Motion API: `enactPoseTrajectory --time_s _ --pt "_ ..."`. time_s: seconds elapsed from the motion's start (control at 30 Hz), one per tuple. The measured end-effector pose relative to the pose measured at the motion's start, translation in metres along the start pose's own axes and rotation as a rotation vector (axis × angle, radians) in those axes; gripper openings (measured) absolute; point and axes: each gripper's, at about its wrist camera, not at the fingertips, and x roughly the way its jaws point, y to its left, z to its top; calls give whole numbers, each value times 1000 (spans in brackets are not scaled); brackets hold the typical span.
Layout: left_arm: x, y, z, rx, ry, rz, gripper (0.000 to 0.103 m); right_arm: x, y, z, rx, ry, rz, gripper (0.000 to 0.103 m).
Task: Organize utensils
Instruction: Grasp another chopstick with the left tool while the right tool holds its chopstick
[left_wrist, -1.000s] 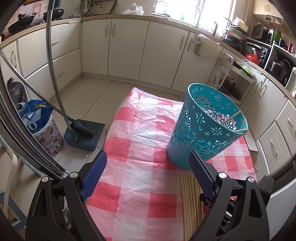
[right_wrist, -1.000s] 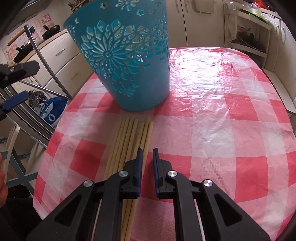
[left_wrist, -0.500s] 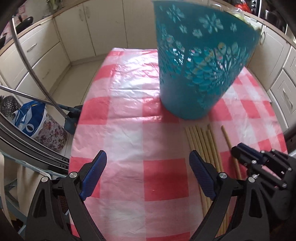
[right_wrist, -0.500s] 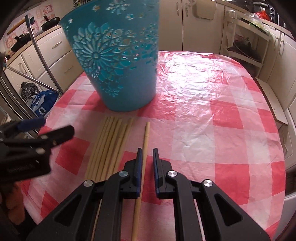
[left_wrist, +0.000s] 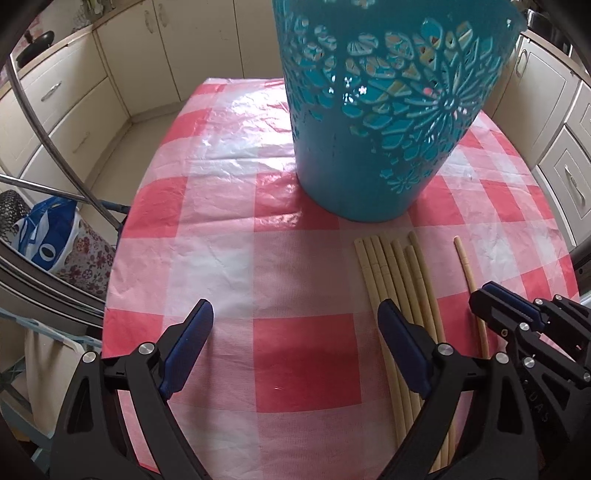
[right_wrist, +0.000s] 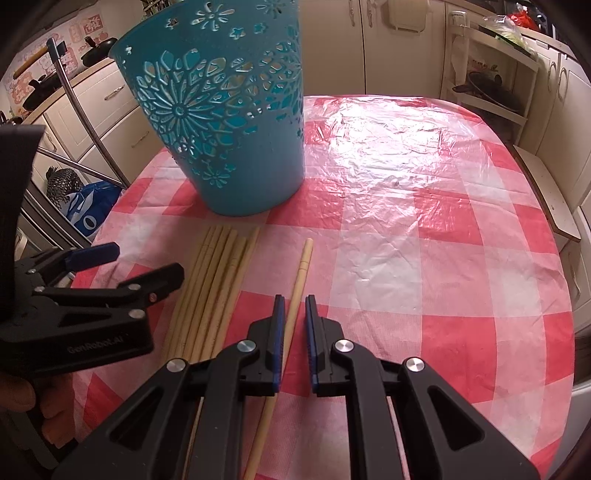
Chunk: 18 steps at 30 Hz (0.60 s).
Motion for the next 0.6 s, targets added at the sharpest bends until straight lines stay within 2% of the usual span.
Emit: enactPoseTrajectory --time_s 0.6 --pt "2 -2 -1 -7 7 -16 87 1 -3 0 0 3 -1 12"
